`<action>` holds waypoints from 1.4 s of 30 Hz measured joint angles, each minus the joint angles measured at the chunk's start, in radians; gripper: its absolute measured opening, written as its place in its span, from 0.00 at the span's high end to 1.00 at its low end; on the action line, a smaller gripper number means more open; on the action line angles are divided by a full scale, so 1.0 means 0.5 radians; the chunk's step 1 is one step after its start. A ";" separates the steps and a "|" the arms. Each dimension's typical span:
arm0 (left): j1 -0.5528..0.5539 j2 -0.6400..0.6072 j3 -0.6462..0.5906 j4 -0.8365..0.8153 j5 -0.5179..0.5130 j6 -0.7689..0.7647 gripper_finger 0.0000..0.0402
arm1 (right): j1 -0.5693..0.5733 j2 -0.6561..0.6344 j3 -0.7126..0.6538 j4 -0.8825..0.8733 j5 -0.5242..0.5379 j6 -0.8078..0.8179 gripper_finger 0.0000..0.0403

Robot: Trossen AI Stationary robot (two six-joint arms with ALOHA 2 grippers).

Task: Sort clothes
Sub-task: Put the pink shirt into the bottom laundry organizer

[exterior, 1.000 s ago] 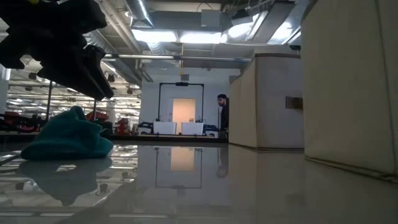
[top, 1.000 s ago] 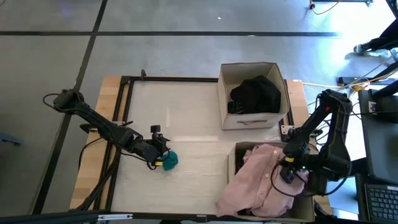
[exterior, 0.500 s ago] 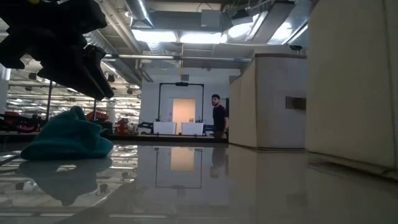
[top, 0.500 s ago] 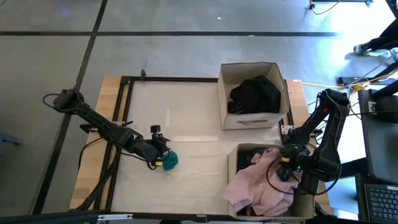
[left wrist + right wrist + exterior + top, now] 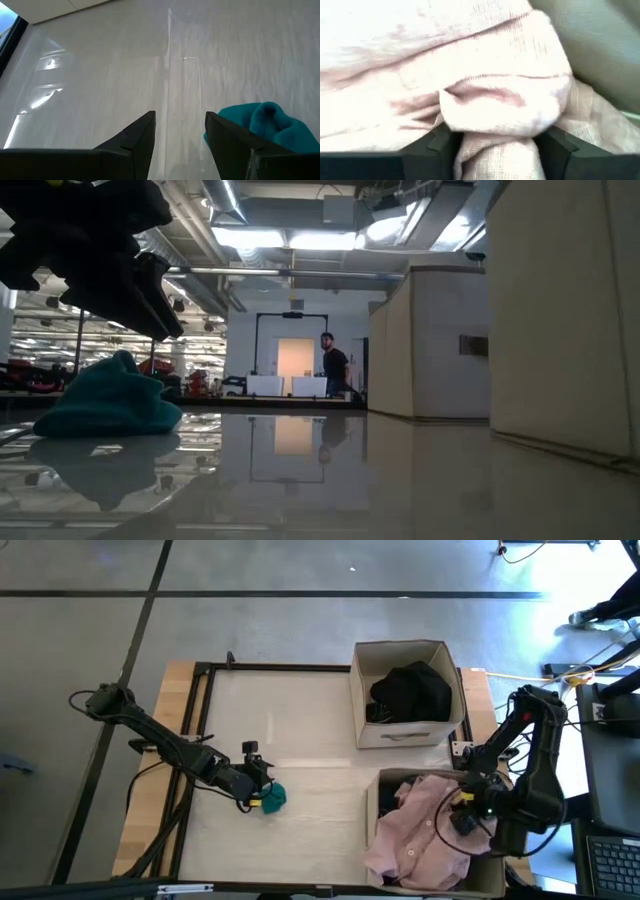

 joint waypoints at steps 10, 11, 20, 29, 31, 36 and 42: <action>0.000 0.000 0.000 0.001 0.000 0.000 0.59 | -0.001 -0.019 0.487 -0.197 0.175 -0.006 0.54; 0.000 0.000 0.000 0.001 0.000 0.002 0.59 | -0.001 -0.021 0.519 -0.198 0.237 -0.009 0.54; 0.000 0.000 0.000 0.001 0.000 0.008 0.59 | -0.001 -0.018 0.580 -0.101 0.914 -0.484 0.54; 0.000 0.000 0.000 0.001 0.000 0.008 0.59 | -0.036 0.082 0.581 0.317 1.399 -1.225 0.54; 0.000 0.000 0.000 0.001 0.000 0.008 0.59 | -0.097 0.123 0.582 0.500 1.402 -1.476 0.54; 0.000 0.000 0.000 0.001 0.000 0.008 0.59 | -0.302 0.246 0.582 1.013 1.272 -2.158 0.54; 0.000 0.000 0.000 0.001 0.000 0.008 0.59 | -0.586 0.406 0.582 1.571 0.740 -2.803 0.54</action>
